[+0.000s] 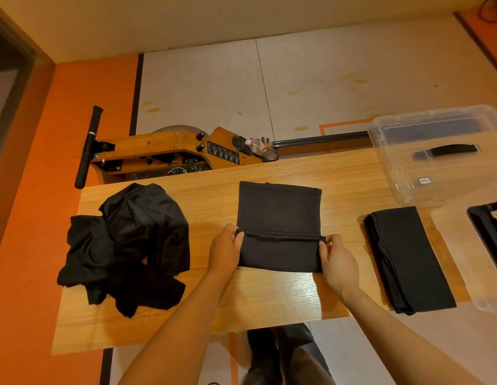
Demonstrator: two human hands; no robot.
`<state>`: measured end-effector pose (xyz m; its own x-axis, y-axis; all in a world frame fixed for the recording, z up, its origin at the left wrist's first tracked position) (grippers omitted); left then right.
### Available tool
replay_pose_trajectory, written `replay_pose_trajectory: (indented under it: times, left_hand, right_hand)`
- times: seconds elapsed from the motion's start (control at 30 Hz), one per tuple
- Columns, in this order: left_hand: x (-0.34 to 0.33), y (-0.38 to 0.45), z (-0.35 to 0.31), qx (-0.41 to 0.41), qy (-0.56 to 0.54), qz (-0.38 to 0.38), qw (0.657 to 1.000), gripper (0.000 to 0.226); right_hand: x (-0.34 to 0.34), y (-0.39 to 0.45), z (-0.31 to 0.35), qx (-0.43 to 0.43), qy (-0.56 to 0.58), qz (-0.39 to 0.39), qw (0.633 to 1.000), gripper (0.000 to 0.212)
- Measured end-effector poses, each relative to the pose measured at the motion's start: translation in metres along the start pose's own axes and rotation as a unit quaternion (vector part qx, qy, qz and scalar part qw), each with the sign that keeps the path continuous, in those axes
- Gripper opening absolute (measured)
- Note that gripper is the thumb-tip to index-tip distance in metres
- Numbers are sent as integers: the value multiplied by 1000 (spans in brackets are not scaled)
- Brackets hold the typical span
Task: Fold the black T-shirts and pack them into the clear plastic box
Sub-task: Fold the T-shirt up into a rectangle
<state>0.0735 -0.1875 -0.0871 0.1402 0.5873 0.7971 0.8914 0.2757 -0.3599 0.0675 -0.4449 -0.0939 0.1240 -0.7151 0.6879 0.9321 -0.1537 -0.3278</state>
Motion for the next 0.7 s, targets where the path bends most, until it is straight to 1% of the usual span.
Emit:
replay_pose_trajectory:
  times: [0.13,0.37,0.6,0.67,0.7]
  left_hand:
    - [0,0,-1,0,8,-9,1000,13]
    - [-1,1,2,21,58,-14,998,20]
    - [0,3,-1,20,55,-27,998,23]
    - [0,2,-2,28,46,-35,998,23]
    - [1,1,-2,27,42,-52,997,22]
  right_hand:
    - [1,-2,-1,-5,-2,3,1000,20]
    - [2,2,5,5,-1,3,1000,21]
    - [2,7,5,-6,0,-1,1000,24]
    - [1,6,2,-14,7,-22,1000,24]
    - [2,5,2,-14,18,-45,999,23]
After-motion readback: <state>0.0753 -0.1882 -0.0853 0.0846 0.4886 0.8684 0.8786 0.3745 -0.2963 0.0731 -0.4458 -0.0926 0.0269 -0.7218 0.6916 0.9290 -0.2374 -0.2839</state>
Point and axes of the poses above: each hand's wrist, its own y-axis towards the middle knuckle, its own x-axis out of the back of the hand, z = x × y, the point moved 1 cm from there along y, towards the middle knuckle, and after that the axes turned 10 degrees about y, right-handed, at the moved point
